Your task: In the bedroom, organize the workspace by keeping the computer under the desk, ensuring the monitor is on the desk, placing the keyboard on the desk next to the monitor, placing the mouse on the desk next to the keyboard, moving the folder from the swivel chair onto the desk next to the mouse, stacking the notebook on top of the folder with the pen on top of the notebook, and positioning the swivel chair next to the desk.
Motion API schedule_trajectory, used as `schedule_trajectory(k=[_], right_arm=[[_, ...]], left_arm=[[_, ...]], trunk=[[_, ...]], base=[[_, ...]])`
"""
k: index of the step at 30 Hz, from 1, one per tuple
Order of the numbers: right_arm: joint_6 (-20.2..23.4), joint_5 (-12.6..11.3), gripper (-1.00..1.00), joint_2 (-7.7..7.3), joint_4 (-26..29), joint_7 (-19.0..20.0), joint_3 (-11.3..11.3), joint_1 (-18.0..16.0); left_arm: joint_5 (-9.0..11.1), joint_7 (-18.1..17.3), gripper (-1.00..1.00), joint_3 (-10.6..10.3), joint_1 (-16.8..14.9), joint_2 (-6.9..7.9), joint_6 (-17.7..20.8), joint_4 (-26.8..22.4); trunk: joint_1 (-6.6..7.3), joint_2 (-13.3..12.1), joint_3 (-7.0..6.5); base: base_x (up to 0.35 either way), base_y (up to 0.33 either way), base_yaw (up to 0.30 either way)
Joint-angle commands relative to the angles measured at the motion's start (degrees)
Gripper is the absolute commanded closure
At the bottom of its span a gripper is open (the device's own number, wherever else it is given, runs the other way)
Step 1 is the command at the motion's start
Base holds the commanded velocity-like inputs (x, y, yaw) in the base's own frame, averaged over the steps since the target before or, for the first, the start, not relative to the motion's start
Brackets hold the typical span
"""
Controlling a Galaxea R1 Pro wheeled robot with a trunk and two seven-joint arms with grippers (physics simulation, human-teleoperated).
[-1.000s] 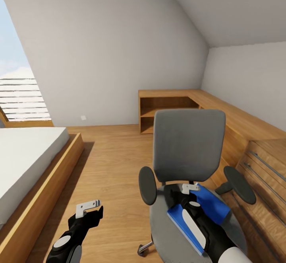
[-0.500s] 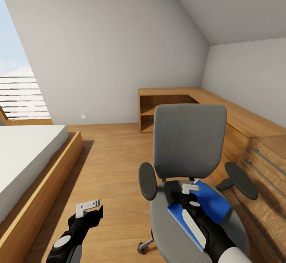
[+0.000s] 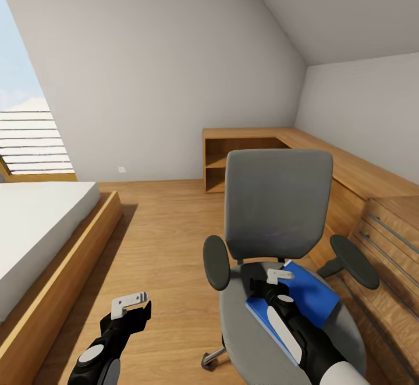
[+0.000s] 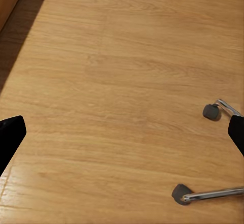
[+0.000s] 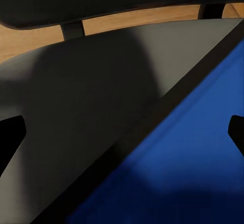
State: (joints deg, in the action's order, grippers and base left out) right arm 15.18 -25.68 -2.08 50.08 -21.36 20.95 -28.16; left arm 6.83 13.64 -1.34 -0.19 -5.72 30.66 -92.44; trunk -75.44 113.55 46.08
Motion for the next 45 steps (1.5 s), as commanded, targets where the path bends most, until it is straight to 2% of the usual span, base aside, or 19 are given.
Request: schedule_trajectory(k=[1, 6, 16, 26, 45], right_arm=[[0.2, -0.43, -1.0, -0.07, 0.11, -0.55, 0.28, -0.05], [0.89, -0.43, -1.0, -0.04, 0.11, -0.59, 0.03, -0.05], [3.15, -0.43, -1.0, 0.05, 0.11, -0.61, -1.9, -0.05], [3.38, -0.43, -1.0, 0.05, 0.11, -0.61, -2.12, -0.05], [3.45, -0.43, -1.0, 0.05, 0.02, -0.61, -2.14, -0.05]], left_arm=[[0.62, 0.51, -1.0, -0.07, -0.02, 0.0, 0.19, -0.09], [0.62, 0.51, -1.0, -0.07, -0.01, 0.0, 0.19, -0.08], [0.61, 0.51, -1.0, -0.07, 0.01, 0.0, 0.19, -0.08], [0.62, 0.51, -1.0, -0.07, -0.02, 0.0, 0.19, -0.07], [0.58, 0.51, -1.0, 0.0, -0.03, 0.15, 0.19, 0.08]], trunk=[[0.0, 0.03, 0.05], [0.0, 0.03, 0.05], [0.0, 0.03, 0.05], [-2.19, 4.04, 1.85], [-2.19, 4.04, 1.85]], base=[[0.0, 0.0, 0.0], [0.0, 0.0, 0.0], [0.0, 0.0, 0.0], [0.0, 0.0, 0.0], [0.0, 0.0, 0.0]])
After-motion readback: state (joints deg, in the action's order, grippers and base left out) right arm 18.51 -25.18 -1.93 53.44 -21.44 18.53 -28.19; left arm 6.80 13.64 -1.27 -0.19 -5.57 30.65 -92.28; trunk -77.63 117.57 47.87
